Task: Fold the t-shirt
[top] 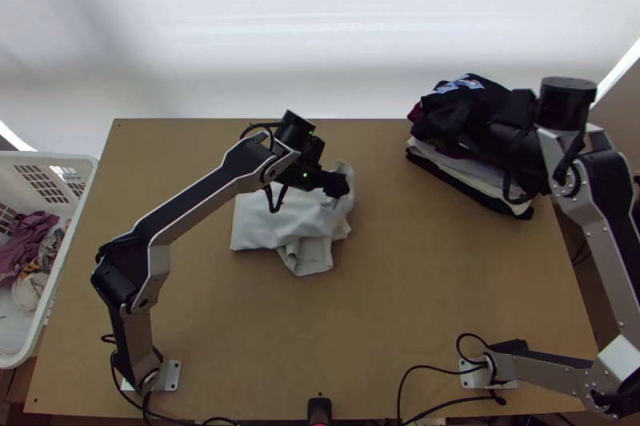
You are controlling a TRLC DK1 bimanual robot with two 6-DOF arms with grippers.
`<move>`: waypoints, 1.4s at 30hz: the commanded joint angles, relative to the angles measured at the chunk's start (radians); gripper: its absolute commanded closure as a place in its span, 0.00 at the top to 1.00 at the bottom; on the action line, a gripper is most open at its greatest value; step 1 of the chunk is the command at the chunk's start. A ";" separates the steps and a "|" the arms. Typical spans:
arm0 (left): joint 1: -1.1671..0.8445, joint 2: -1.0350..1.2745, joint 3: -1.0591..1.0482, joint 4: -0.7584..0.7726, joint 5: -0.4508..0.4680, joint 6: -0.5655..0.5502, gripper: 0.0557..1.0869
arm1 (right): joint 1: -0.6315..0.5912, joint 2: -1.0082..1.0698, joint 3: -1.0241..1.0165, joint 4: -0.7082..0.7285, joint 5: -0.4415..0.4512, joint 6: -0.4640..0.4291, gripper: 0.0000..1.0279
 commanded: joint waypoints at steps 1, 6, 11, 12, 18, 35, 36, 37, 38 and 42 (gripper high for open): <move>0.004 -0.042 0.072 0.013 0.001 -0.029 0.96 | 0.054 -0.014 -0.113 -0.003 0.003 -0.028 0.97; 0.070 -0.117 0.081 0.007 0.001 -0.028 0.96 | 0.141 0.018 -0.225 0.046 0.002 -0.027 0.97; 0.178 -0.192 0.067 -0.034 0.011 -0.020 0.96 | 0.213 0.089 -0.300 0.130 -0.007 -0.021 0.97; 0.198 -0.215 0.055 -0.036 0.011 -0.012 0.96 | 0.224 0.109 -0.306 0.144 -0.021 -0.017 0.97; 0.296 -0.333 -0.009 -0.068 0.017 0.015 0.96 | 0.181 0.283 -0.310 0.267 -0.225 0.062 0.97; 0.472 -0.493 -0.101 -0.162 0.020 0.051 0.96 | 0.187 0.556 -0.296 0.432 -0.307 0.036 0.97; 0.477 -0.499 -0.106 -0.162 0.020 0.051 0.96 | 0.189 0.564 -0.294 0.440 -0.307 0.038 0.97; 0.483 -0.503 -0.112 -0.162 0.020 0.051 0.96 | 0.190 0.569 -0.291 0.446 -0.307 0.036 0.97; 0.488 -0.508 -0.115 -0.163 0.020 0.051 0.96 | 0.192 0.573 -0.287 0.446 -0.307 0.038 0.97; 0.512 -0.531 -0.134 -0.169 0.020 0.058 0.96 | 0.198 0.604 -0.271 0.446 -0.308 0.036 0.97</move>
